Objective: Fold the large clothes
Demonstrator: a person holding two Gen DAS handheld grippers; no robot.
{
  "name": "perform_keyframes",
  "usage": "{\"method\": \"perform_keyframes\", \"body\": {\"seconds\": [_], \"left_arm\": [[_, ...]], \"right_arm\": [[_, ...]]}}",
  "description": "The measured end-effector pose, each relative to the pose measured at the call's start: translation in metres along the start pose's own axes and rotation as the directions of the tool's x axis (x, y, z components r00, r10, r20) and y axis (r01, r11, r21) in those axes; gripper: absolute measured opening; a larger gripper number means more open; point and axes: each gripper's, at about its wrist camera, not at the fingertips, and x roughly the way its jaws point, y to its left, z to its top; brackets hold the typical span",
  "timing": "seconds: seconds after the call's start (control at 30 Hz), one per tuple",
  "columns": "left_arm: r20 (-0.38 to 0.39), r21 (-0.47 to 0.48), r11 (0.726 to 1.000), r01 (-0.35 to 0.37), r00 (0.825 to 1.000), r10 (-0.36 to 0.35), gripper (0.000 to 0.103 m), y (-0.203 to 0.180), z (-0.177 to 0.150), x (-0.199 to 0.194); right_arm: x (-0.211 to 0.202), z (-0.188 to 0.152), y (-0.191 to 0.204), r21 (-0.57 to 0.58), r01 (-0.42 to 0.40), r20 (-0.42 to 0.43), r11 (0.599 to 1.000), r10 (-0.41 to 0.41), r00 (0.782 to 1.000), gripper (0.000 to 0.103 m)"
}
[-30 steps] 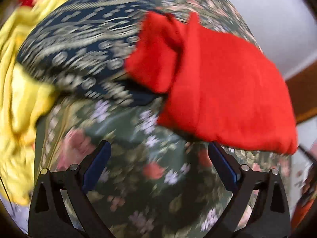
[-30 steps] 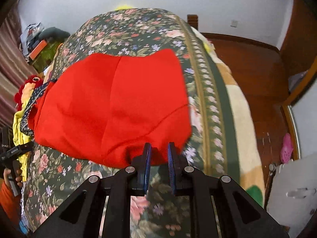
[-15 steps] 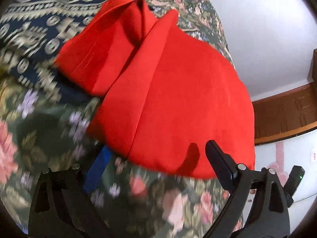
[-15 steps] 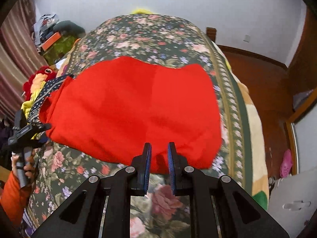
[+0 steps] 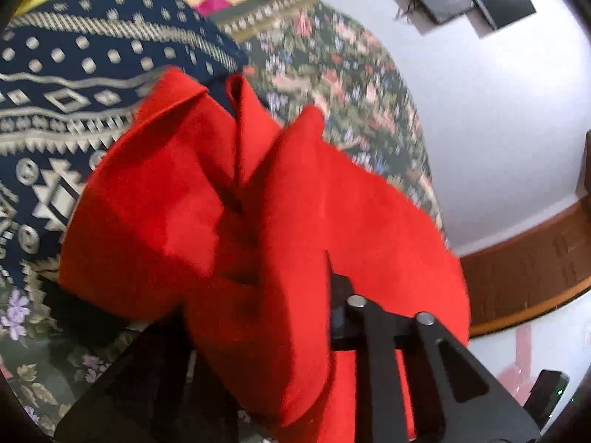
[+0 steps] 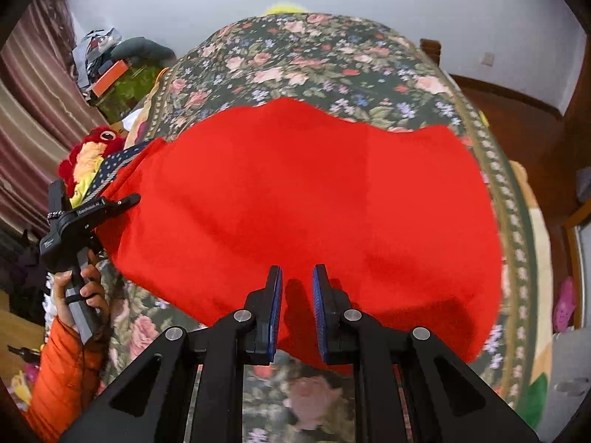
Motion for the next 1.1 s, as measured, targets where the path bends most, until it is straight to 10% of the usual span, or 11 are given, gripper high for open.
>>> {"method": "perform_keyframes", "body": {"seconds": [0.17,0.67,0.87,1.1], "left_arm": [[0.109,0.004,0.997,0.082,0.991,-0.082,0.007,-0.002,0.01,-0.058],[0.295,0.306,0.939,-0.157,0.953,0.063,0.006,-0.042,0.023,-0.146],[0.276,0.488,0.864,-0.124,0.961,-0.018,0.006,-0.118,-0.003,-0.131],[0.129,0.75,0.661,-0.016,0.984,-0.123,0.006,-0.233,-0.093,-0.097]], "right_arm": [[0.004,0.013,0.036,-0.029,-0.05,-0.003,0.998,0.05,0.999,0.012],[0.13,0.012,0.183,-0.124,-0.28,-0.234,0.952,0.247,0.94,0.011],[0.061,0.02,0.133,-0.065,-0.279,-0.112,0.958,0.271,0.956,0.012],[-0.043,-0.011,0.03,0.017,-0.072,0.099,0.997,0.07,0.993,0.012]]}}
